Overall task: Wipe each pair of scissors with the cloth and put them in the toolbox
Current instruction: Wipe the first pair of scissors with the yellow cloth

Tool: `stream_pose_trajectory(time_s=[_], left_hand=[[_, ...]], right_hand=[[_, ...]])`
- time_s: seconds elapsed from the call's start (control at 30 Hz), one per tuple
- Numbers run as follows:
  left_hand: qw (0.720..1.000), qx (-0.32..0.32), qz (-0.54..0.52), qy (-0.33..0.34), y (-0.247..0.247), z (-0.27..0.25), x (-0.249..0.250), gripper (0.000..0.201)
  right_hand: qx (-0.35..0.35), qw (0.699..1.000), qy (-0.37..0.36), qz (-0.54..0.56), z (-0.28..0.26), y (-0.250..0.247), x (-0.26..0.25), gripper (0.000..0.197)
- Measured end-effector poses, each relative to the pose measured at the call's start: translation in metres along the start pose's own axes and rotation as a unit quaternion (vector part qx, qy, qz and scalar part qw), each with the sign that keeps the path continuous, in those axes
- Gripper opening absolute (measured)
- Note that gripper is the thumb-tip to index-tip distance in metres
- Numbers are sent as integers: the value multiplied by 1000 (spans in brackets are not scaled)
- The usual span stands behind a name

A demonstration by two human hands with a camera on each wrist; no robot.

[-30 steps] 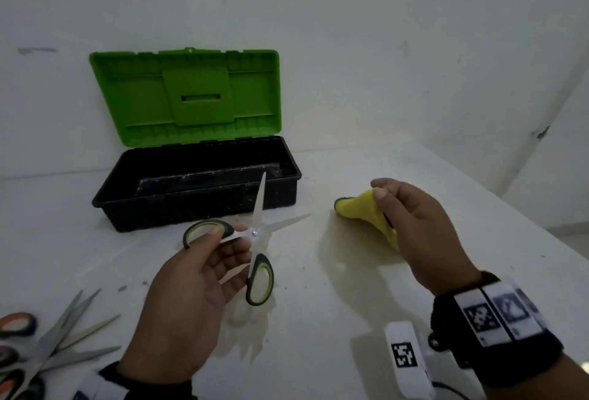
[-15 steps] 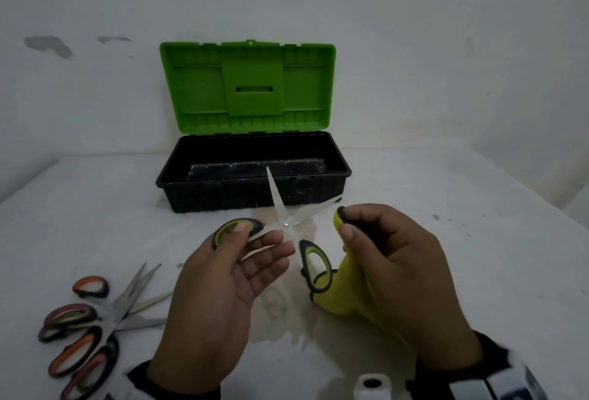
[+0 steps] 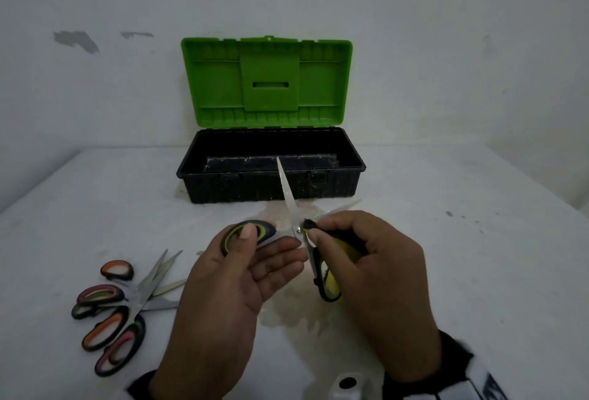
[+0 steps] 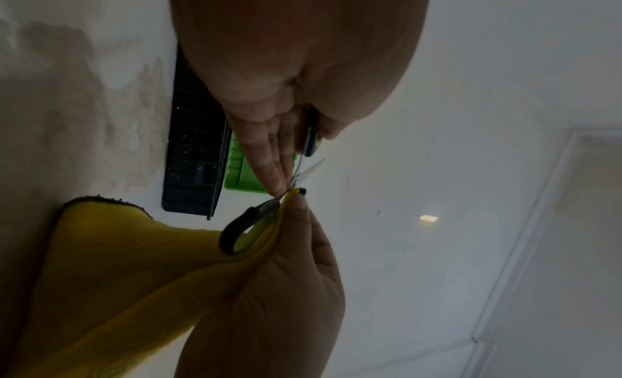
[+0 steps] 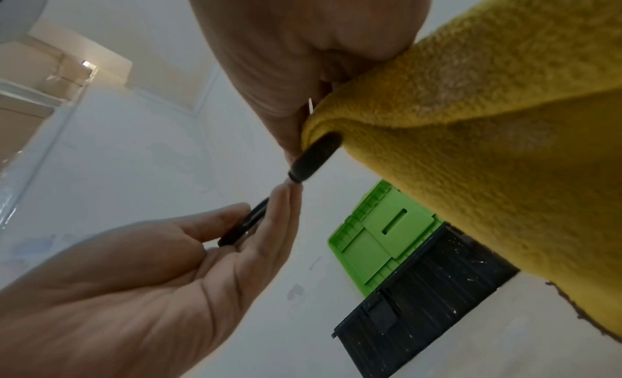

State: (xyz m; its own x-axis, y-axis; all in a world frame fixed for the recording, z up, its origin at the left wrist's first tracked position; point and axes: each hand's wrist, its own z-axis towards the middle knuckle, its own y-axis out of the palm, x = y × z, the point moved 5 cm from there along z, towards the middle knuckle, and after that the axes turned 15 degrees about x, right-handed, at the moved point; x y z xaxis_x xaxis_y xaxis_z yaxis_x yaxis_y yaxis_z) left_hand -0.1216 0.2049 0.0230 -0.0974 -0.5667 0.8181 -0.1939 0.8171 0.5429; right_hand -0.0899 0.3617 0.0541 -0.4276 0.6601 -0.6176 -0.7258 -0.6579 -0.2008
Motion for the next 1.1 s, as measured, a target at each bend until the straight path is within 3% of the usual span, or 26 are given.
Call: stream_pose_trajectory(time_s=[0.1,0.37,0.6,0.73,0.87,1.1], left_hand=[[1000,-14,7,8,3,-4,0,40],[999,-11,40,31,0,-6,-1,42],[1000,-19,5,-6,2,-10,-1,39],[1000,-12,16,-15,3,-10,-3,31],[1000,-4,18,-10,1,-9,-1,28],[1000,5,21,-9,0,-11,-2,29]], right_hand=[[21,1000,1,-10,2,-2,1,3],[32,999,44,-7,3,-1,5,11],[25,999,32,11,-4,2,0,8],[54,996,66,4,1,0,8,9],[19,999,45,8,-7,8,0,8],[56,995,85,2,4,-2,11,10]])
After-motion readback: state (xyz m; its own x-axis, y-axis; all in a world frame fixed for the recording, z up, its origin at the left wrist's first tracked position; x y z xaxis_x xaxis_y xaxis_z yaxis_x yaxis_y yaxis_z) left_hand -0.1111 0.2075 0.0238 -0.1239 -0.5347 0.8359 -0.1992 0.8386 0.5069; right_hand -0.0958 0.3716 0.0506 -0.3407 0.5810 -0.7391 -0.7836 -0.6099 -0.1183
